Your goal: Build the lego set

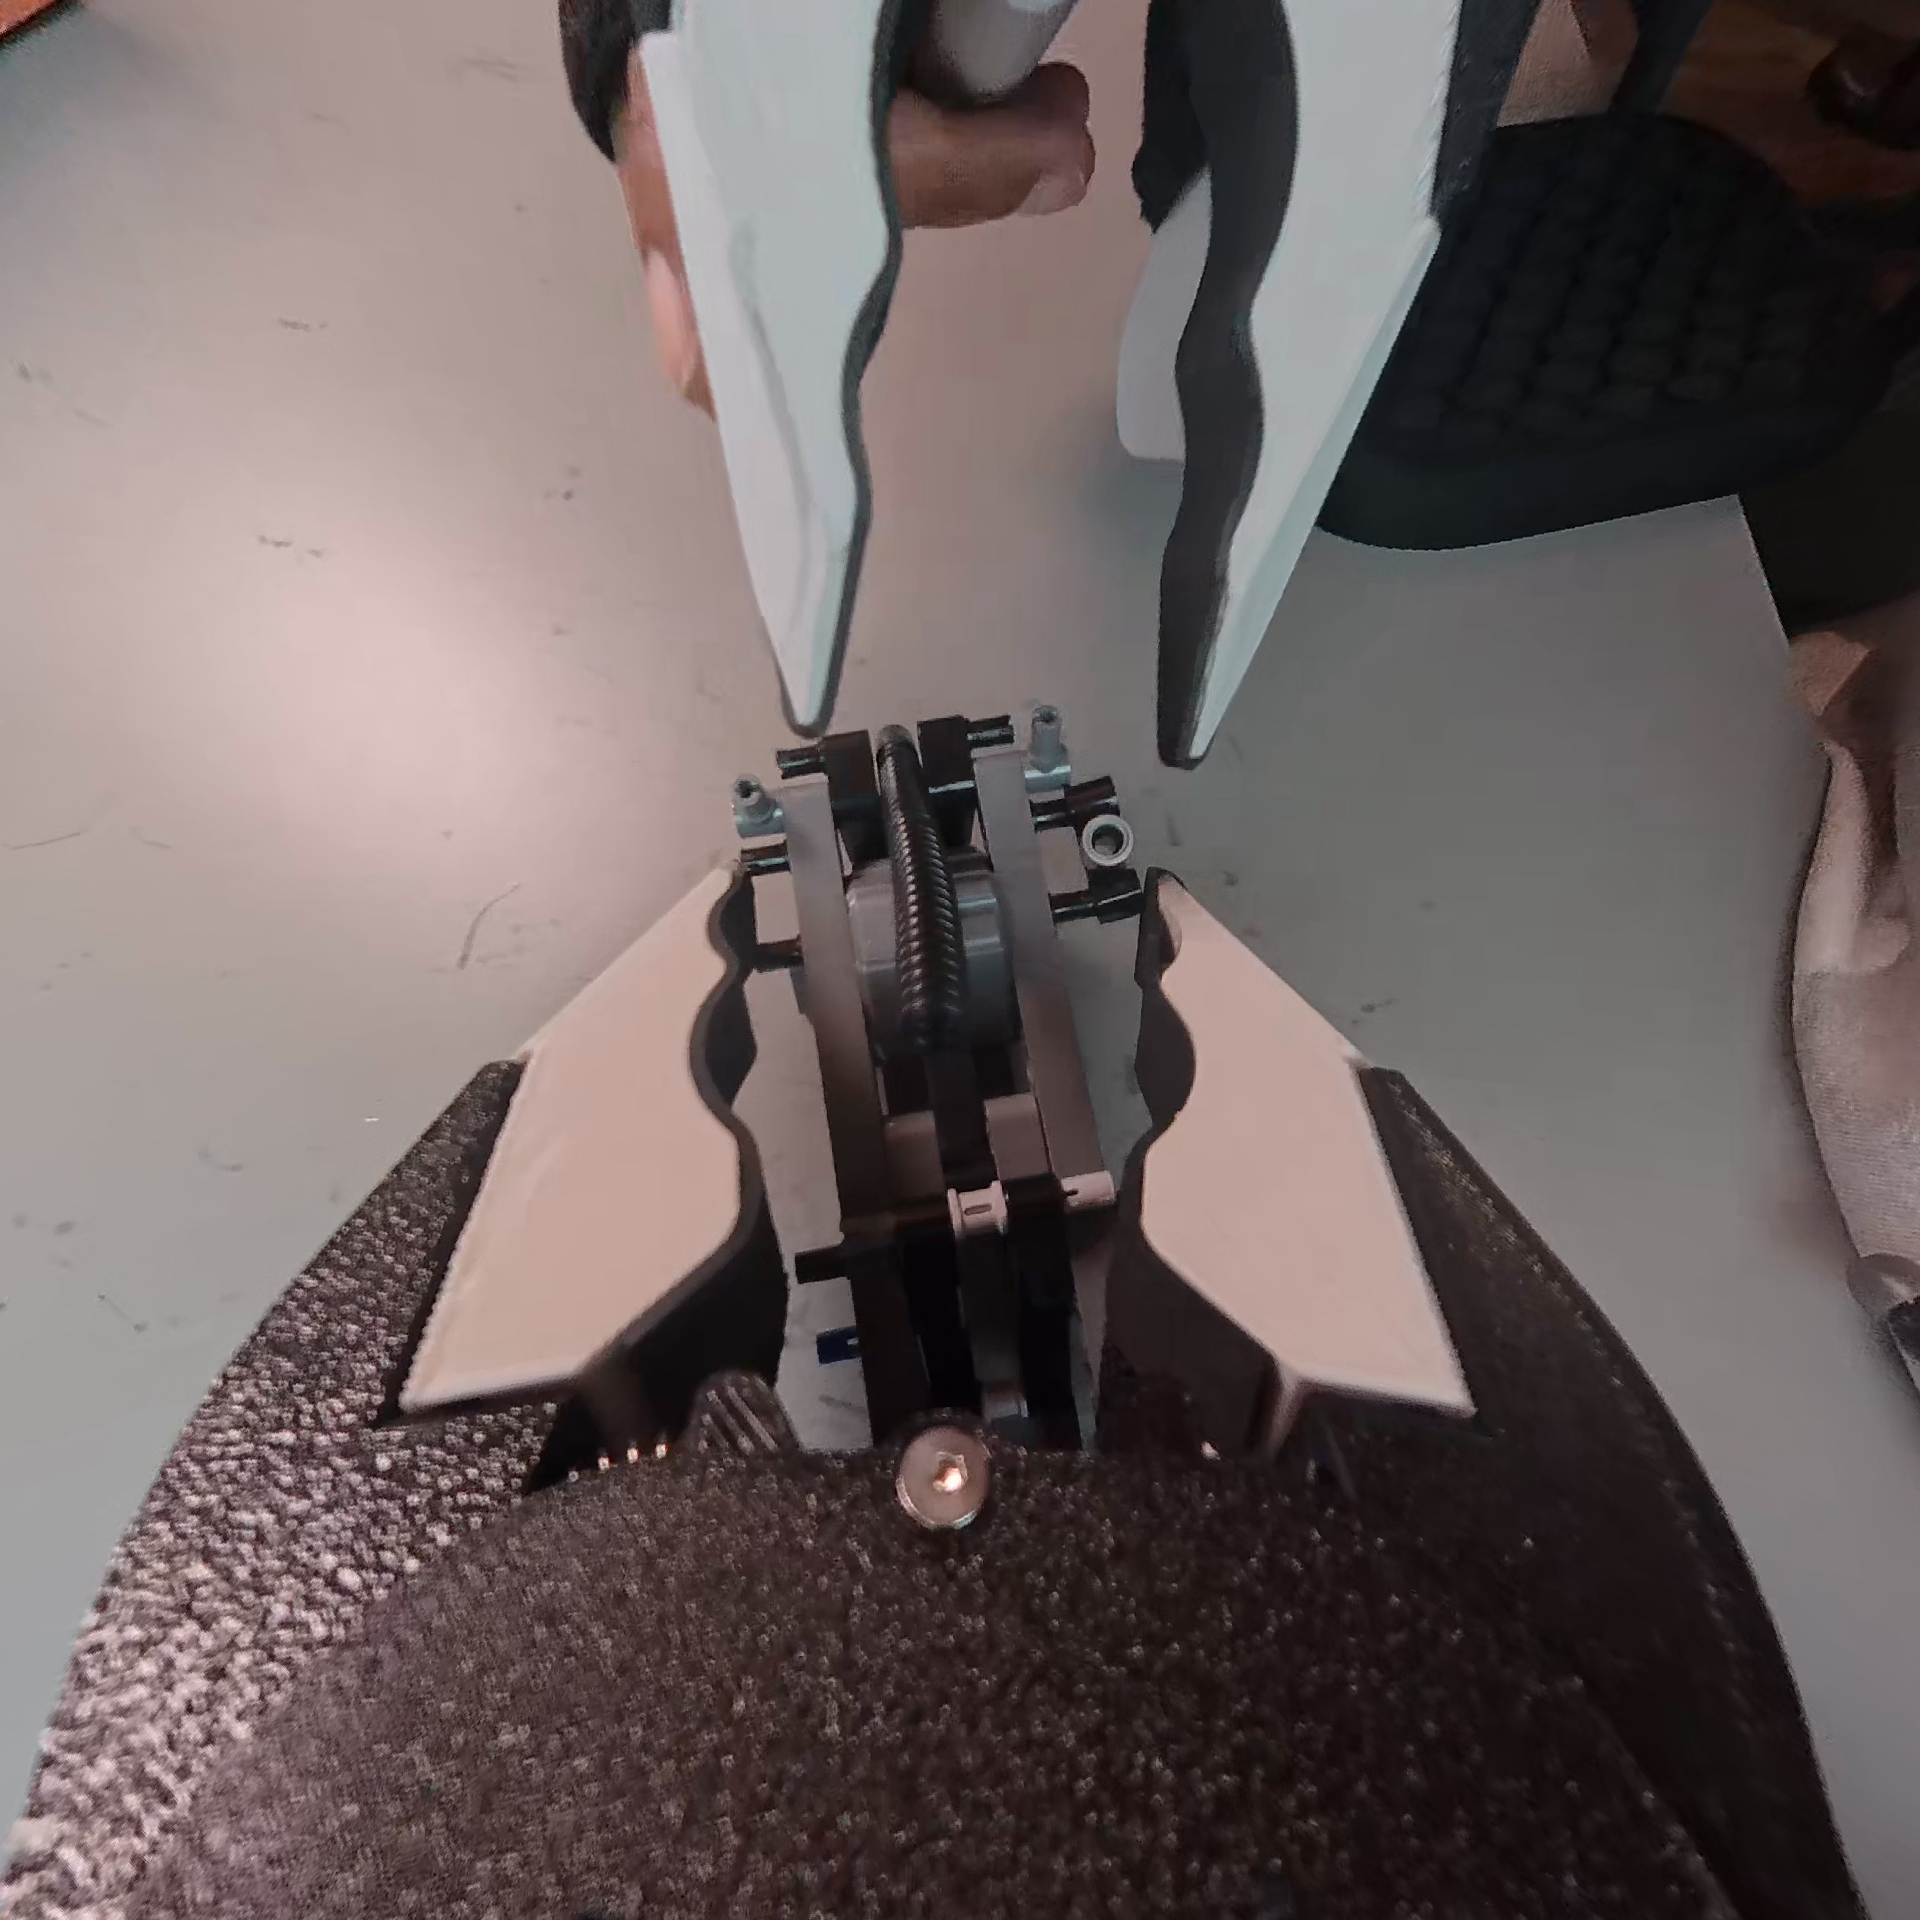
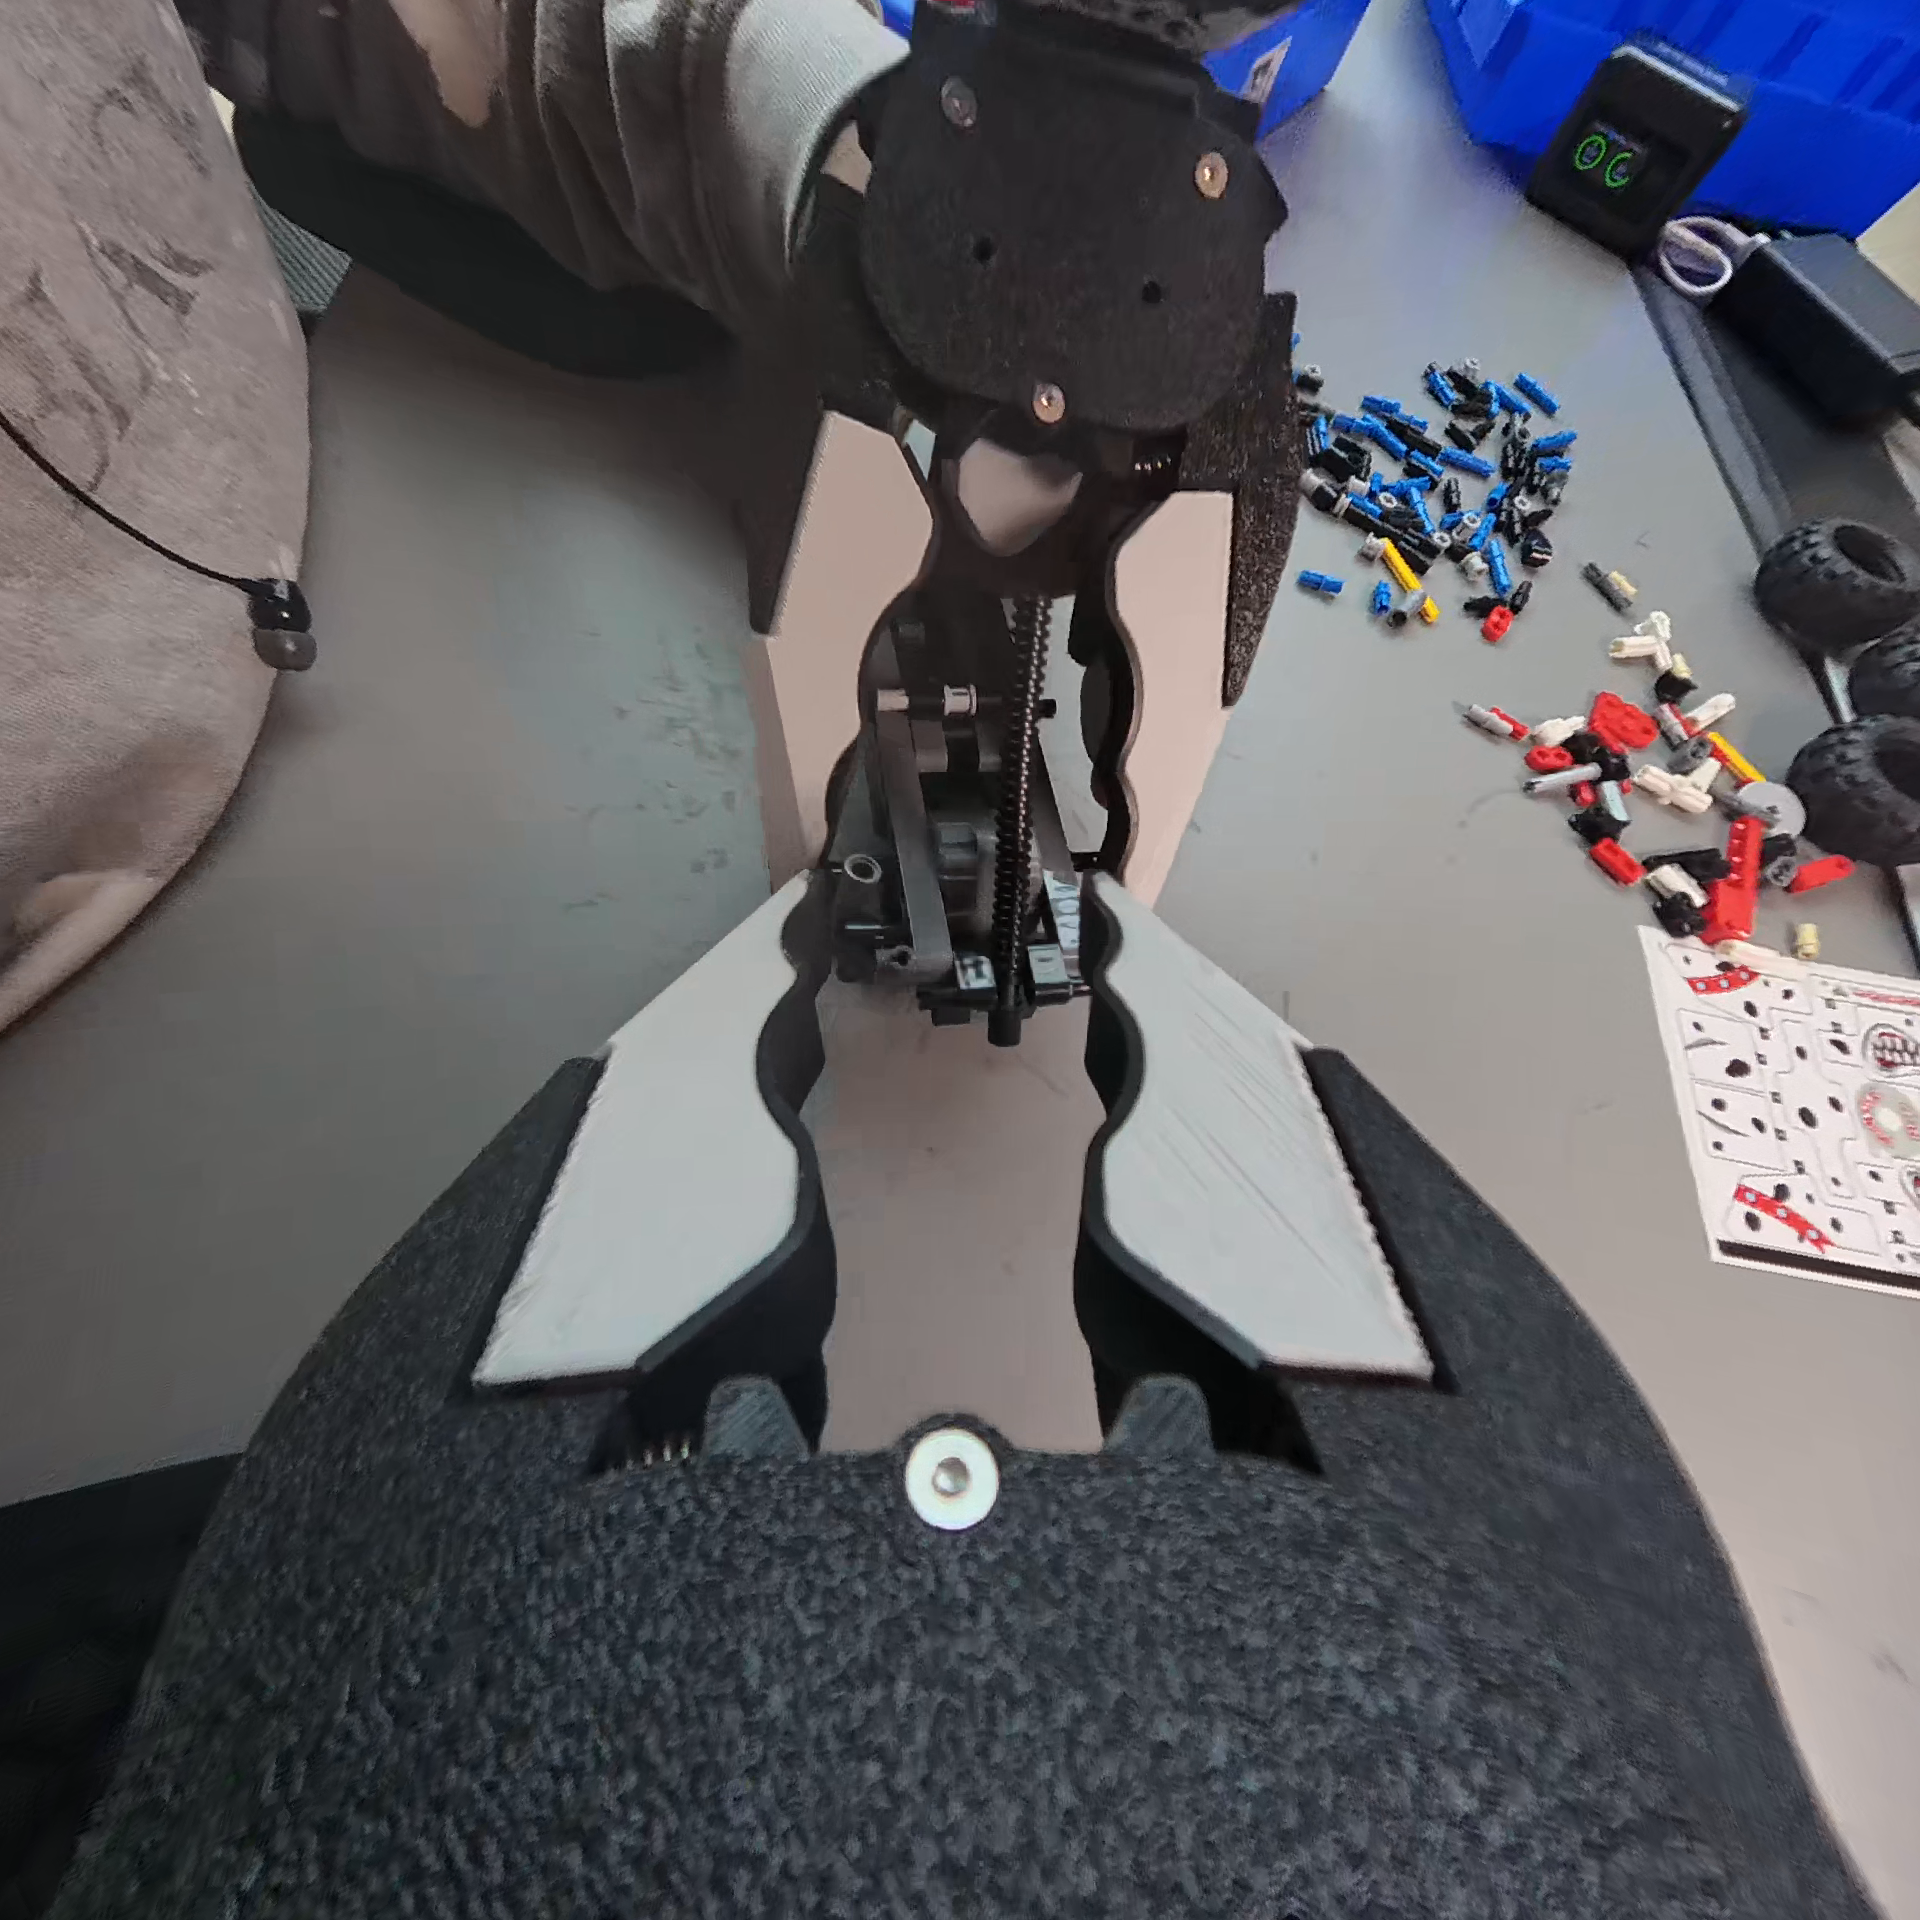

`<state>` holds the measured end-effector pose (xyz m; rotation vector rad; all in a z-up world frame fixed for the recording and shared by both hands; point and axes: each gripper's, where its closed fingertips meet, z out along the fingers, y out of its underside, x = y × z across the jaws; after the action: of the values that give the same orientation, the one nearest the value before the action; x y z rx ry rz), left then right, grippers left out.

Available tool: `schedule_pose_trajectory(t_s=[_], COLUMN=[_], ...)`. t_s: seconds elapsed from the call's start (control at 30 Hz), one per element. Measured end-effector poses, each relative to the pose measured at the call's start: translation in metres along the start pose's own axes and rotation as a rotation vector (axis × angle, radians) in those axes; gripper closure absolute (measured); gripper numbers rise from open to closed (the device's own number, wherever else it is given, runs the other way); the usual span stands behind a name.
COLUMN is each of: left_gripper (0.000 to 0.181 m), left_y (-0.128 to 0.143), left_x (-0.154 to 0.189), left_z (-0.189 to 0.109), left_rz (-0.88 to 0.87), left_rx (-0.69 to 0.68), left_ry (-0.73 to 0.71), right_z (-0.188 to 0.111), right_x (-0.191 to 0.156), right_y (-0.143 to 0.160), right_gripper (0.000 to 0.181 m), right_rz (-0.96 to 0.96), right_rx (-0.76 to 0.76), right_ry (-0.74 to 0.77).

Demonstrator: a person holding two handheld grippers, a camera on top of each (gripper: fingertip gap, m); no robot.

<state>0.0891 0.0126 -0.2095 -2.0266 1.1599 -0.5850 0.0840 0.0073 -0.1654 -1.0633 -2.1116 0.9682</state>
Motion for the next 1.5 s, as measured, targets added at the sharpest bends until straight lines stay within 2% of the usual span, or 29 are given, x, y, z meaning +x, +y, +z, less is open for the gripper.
schedule_pose_trajectory(t_s=[0.1,0.23,0.33,0.83,1.07,1.5], left_gripper=[0.106,0.106,0.107,0.105,0.106,0.107], left_y=[0.0,0.0,0.001,0.002,0.002,0.001], left_x=[0.0,0.0,-0.001,0.001,-0.001,-0.001], left_z=[0.0,0.0,0.0,0.0,0.0,0.0], left_rz=[0.001,0.002,0.007,0.014,0.001,-0.022], left_rx=[0.0,-0.001,-0.009,-0.006,-0.007,-0.008], left_ry=[-0.001,-0.003,-0.01,-0.001,-0.009,-0.01], right_z=[0.001,0.018,0.02,0.019,0.02,0.018], right_x=[-0.011,-0.019,-0.022,-0.024,-0.021,-0.02], right_y=[-0.005,0.004,0.006,0.002,0.004,0.006], right_gripper=[0.149,0.16,0.174,0.174,0.174,0.174], right_rz=[-0.021,0.002,0.031,-0.025,0.007,-0.052], right_rx=[-0.049,-0.114,-0.087,0.142,0.138,0.042], right_ry=[-0.048,-0.1,-0.139,-0.102,-0.094,-0.138])
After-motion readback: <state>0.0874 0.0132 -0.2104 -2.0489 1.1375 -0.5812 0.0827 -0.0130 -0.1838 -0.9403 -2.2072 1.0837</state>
